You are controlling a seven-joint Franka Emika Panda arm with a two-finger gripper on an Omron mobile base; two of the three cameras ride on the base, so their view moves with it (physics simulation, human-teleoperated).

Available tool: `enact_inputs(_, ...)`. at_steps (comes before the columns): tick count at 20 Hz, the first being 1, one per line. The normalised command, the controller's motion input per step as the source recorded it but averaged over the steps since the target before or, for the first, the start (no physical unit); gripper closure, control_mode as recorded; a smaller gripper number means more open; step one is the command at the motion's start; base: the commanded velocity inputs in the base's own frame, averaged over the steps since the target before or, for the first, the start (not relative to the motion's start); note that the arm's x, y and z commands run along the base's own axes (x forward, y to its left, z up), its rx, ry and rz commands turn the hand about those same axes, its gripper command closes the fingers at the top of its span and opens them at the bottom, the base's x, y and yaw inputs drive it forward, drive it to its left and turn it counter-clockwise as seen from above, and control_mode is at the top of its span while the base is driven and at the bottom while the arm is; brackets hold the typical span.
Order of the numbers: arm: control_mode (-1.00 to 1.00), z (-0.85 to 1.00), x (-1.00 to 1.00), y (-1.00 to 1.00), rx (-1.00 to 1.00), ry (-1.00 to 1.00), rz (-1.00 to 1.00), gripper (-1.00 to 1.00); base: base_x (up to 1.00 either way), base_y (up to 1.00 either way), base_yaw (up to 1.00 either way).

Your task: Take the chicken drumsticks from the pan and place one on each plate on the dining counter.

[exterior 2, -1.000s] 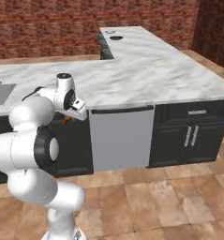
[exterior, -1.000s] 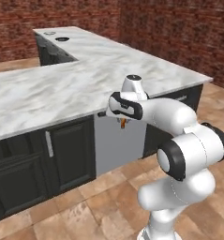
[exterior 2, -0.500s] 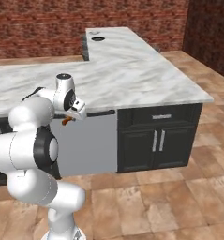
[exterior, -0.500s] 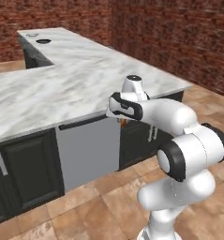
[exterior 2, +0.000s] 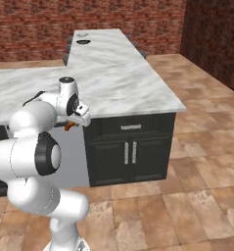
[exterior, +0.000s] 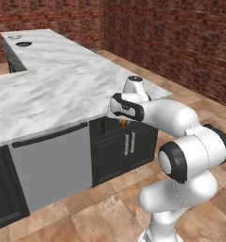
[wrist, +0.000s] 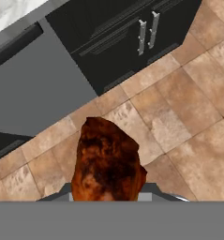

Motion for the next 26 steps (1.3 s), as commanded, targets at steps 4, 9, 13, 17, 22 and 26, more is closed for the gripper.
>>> enact_inputs(4,1.0,0.0,0.0,0.0,0.0,0.0,0.0,1.0,0.64,-0.75,0.0)
enact_inputs(9,1.0,0.0,0.0,0.0,0.0,0.0,0.0,1.0,0.71,-0.7,0.0)
enact_inputs(13,1.0,0.0,0.0,0.0,0.0,0.0,0.0,1.0,0.75,-0.67,0.0)
enact_inputs(17,1.0,0.0,0.0,0.0,0.0,0.0,0.0,1.0,0.75,-0.67,0.0)
enact_inputs(22,1.0,0.0,0.0,0.0,0.0,0.0,0.0,1.0,0.72,-0.69,0.0)
enact_inputs(26,1.0,0.0,0.0,0.0,0.0,0.0,0.0,1.0,0.7,-0.7,0.0)
